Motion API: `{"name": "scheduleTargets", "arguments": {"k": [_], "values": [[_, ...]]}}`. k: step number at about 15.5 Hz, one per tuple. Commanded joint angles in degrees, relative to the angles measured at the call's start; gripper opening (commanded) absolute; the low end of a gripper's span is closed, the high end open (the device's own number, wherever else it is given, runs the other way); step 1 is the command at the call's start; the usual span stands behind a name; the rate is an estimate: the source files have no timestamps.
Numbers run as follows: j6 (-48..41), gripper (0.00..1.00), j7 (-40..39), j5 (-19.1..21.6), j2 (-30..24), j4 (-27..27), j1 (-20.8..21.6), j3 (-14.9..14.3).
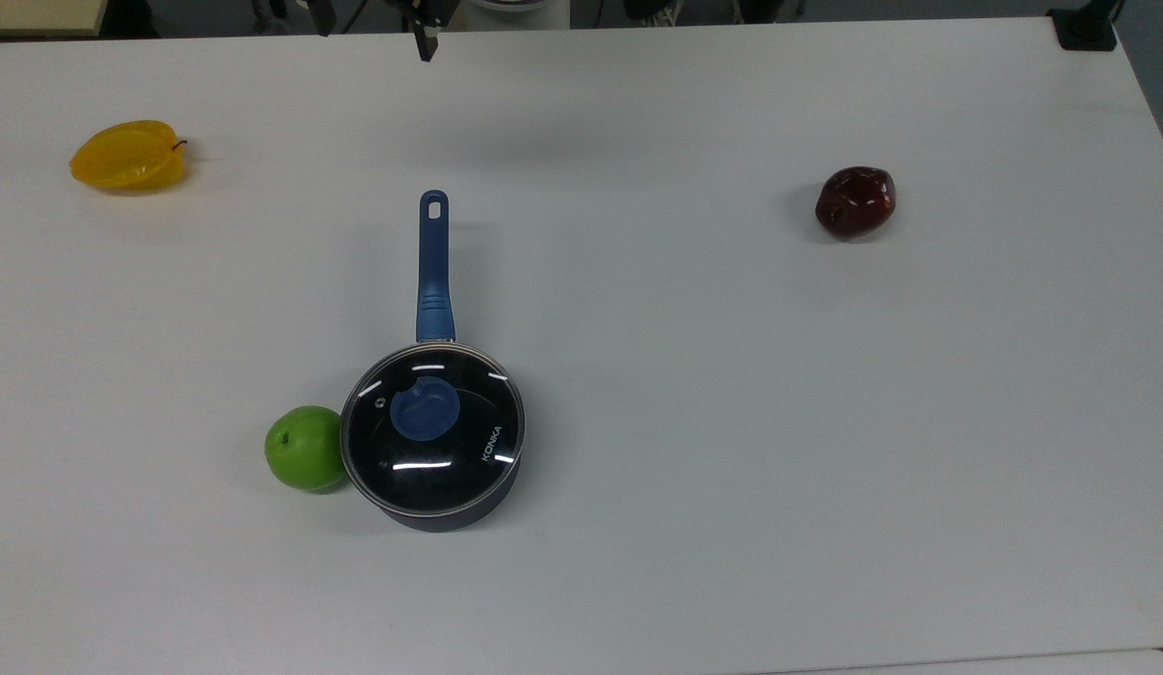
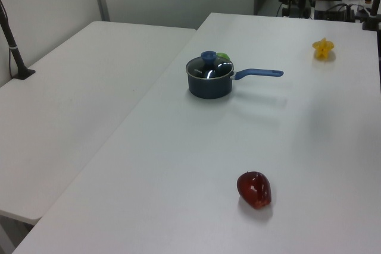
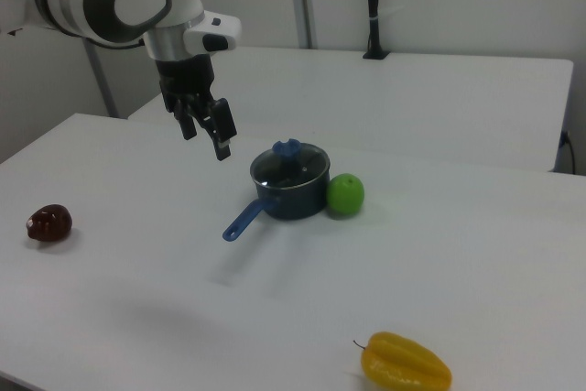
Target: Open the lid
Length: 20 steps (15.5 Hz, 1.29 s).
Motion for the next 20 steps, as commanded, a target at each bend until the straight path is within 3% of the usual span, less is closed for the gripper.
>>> {"name": "scheduleTargets", "arguments": {"k": [1,11,20], "values": [[-2.17,1.0,-1.33,0.75,-1.95,-0.54,-0.88,-0.27],[-3.15,1.0,-1.25,0.93,-1.78,-0.36,-1.06,-0.44],[-2.01,1.0,-0.46,1.45,0.94,3.67,-2.38,-0.53]]}}
